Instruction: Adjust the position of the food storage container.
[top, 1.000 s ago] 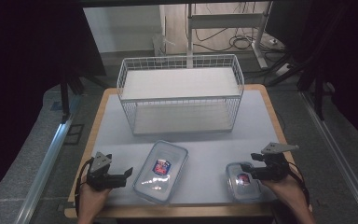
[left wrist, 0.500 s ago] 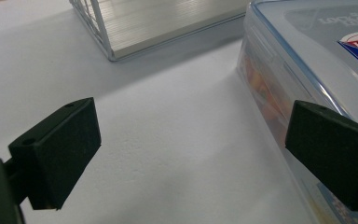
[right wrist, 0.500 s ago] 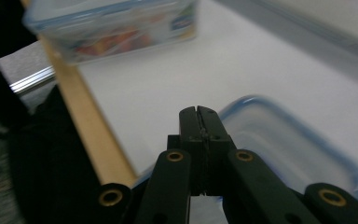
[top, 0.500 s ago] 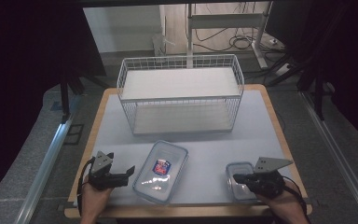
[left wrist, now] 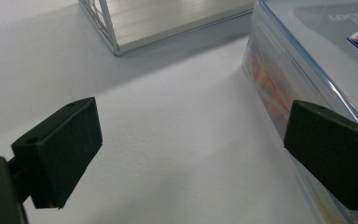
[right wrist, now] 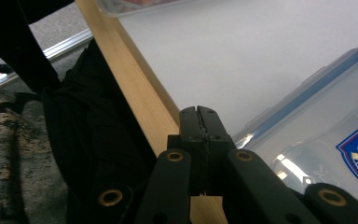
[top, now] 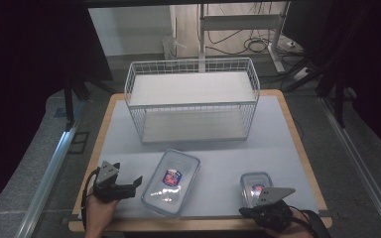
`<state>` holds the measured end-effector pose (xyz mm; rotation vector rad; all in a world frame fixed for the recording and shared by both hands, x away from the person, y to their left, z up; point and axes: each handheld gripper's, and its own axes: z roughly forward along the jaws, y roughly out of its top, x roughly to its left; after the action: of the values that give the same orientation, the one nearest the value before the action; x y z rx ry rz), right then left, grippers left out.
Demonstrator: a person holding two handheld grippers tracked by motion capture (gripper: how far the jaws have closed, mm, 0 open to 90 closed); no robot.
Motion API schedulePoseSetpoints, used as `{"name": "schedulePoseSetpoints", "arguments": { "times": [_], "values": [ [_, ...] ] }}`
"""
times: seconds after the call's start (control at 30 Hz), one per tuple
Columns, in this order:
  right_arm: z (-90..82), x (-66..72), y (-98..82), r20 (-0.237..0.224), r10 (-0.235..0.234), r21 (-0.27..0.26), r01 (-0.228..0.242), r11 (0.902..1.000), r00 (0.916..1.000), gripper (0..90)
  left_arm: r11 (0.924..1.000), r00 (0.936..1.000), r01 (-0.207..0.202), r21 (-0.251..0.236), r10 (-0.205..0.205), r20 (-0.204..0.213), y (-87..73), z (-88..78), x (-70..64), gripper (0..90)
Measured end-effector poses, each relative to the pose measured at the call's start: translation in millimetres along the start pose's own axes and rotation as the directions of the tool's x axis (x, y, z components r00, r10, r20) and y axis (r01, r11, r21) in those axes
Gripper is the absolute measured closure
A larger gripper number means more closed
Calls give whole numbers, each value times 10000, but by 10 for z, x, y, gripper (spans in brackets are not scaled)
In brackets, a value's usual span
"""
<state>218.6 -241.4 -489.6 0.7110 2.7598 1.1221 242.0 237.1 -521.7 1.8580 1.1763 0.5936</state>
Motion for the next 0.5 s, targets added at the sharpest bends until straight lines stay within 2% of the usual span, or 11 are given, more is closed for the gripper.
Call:
{"name": "schedulePoseSetpoints", "arguments": {
  "times": [0.07, 0.2, 0.3, 0.4, 0.5],
  "values": [
    [-4, -16, 6, 305, -125, 51, 124, 9999, 9995, 893, 10000, 10000, -13, 49, 13, -2, -1, -13, 1, 43],
    [-33, -137, 2, 695, 49, -4, -49, 10000, 9976, 894, 9999, 10000, 82, 78, -82, -2, -6, -47, 9, 47],
    [-66, -262, 0, 1269, 142, 22, -146, 9999, 9918, 893, 9998, 9999, 136, 168, -137, 35, -8, -74, 3, 51],
    [-65, -420, -15, 1839, 323, 157, -358, 9992, 9824, 893, 9983, 9997, 247, 524, -248, 13, -24, -120, -23, 61],
    [-42, -447, -15, 1722, 499, 74, -519, 9986, 9838, 893, 9959, 9986, 501, 756, -510, 100, -52, -193, -55, 78]
  ]
}}
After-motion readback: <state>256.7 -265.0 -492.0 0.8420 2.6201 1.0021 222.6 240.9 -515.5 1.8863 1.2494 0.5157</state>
